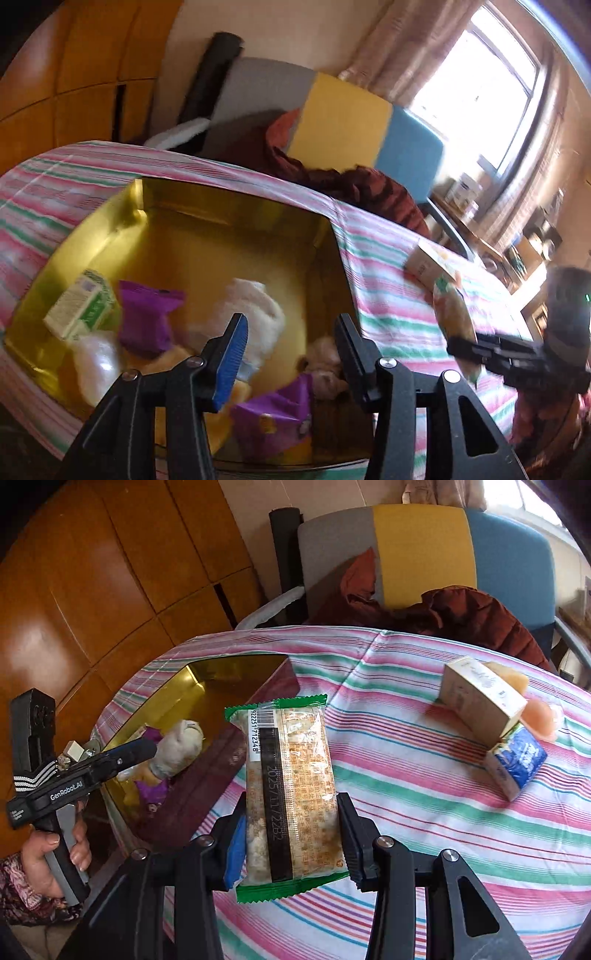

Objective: Organize objects
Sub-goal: 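Open the left tool over the tray while the right tool lowers the cracker packet into it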

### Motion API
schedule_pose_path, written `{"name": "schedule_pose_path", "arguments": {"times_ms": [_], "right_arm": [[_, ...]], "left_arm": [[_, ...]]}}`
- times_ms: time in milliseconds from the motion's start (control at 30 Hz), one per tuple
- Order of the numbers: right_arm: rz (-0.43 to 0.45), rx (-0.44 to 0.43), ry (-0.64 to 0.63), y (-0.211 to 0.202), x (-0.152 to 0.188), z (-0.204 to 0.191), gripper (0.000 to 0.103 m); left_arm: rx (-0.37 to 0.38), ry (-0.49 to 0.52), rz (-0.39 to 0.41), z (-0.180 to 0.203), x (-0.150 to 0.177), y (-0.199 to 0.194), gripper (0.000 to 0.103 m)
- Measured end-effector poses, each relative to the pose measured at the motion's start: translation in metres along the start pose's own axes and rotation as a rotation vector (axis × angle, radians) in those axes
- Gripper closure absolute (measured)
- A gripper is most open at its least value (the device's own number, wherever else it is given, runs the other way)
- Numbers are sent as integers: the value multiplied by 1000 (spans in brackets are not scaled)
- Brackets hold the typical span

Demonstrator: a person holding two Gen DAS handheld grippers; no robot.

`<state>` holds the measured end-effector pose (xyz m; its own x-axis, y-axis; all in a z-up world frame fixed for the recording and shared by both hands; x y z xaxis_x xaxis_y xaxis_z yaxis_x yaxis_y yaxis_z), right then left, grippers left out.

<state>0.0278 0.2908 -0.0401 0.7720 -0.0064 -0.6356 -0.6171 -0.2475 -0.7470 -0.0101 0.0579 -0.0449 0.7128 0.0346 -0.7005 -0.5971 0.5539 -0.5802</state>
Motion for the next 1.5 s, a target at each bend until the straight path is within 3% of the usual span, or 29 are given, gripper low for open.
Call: {"name": "schedule_pose_path", "arguments": {"times_ms": [200, 333, 633, 867, 1100, 1333, 1500], "right_arm": [[-21, -50, -30, 12, -19, -50, 58], [-50, -47, -59, 28, -37, -79, 58], [-180, -104, -58, 94, -72, -142, 58], [-267, -79, -30, 156, -103, -180, 58], [-325, -17, 8, 209, -123, -210, 65], [-281, 31, -94, 191, -121, -208, 65], [-218, 20, -91, 161, -118, -188, 50]], "left_arm": [[-149, -159, 45, -45, -18, -19, 53], [-172, -258, 51, -75, -26, -29, 53], [-215, -255, 123, -97, -57, -60, 53], [-244, -337, 214, -128, -75, -89, 52], [-228, -422, 216, -152, -76, -95, 51], [-232, -448, 226, -161, -72, -96, 51], [-212, -458, 165, -155, -64, -81, 51]]}}
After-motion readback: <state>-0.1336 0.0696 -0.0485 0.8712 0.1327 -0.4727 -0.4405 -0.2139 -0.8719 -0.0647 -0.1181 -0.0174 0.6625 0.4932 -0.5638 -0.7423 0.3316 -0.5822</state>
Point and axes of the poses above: each gripper's, at about its wrist camera, not at the fingertips, and y roughly the way its jaws point, z to its right, x to its underside, the point moved 2 cm from there along y, roughly the way its jaws point, and after that the axes turned 8 degrees about x, right-handed, at the moved point
